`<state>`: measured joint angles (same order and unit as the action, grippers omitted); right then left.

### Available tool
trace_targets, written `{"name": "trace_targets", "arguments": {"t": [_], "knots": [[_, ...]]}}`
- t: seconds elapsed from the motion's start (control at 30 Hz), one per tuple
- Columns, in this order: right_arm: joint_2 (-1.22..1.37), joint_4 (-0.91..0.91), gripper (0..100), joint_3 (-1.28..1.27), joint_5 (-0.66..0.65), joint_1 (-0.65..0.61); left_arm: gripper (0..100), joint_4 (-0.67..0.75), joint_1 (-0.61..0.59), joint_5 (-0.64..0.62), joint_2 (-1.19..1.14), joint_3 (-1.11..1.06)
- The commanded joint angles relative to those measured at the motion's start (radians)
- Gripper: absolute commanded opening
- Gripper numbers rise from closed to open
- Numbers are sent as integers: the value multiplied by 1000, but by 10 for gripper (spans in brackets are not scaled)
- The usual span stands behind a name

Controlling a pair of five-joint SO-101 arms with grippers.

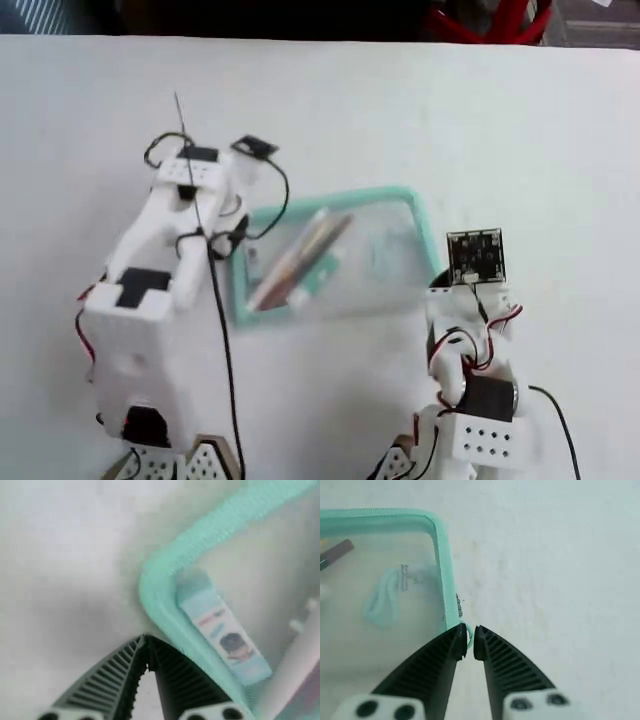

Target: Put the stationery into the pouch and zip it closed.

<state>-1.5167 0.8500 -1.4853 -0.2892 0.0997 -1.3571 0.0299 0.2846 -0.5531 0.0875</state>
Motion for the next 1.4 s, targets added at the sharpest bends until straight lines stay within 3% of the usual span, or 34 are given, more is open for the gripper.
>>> {"name": "trace_targets", "arguments": {"t": [0.0,0.17,0.33,0.47,0.53,0.73,0.83,1.03,1.17,1.37], "knots": [[-7,-12,33,8,-2,7,24,-12,47,-81,-35,270],[-7,-12,36,8,-2,7,24,-146,44,-133,-51,494],[-5,-8,37,6,-2,-1,24,-420,-41,-133,16,778],[-1,-4,34,9,-20,-4,24,-434,-124,-133,182,798],[-1,16,34,15,-71,-25,24,-434,-134,-133,294,718],[1,265,18,157,-190,-257,24,-422,-67,-130,745,351],[1,278,19,167,-238,-300,24,-367,-44,-132,1007,146],[2,332,19,160,-311,-496,24,-69,-44,-160,1478,-479],[2,328,19,144,-307,-581,27,164,-47,-304,1719,-870],[124,249,19,121,-311,-616,27,397,-41,-310,1974,-1183]]}}
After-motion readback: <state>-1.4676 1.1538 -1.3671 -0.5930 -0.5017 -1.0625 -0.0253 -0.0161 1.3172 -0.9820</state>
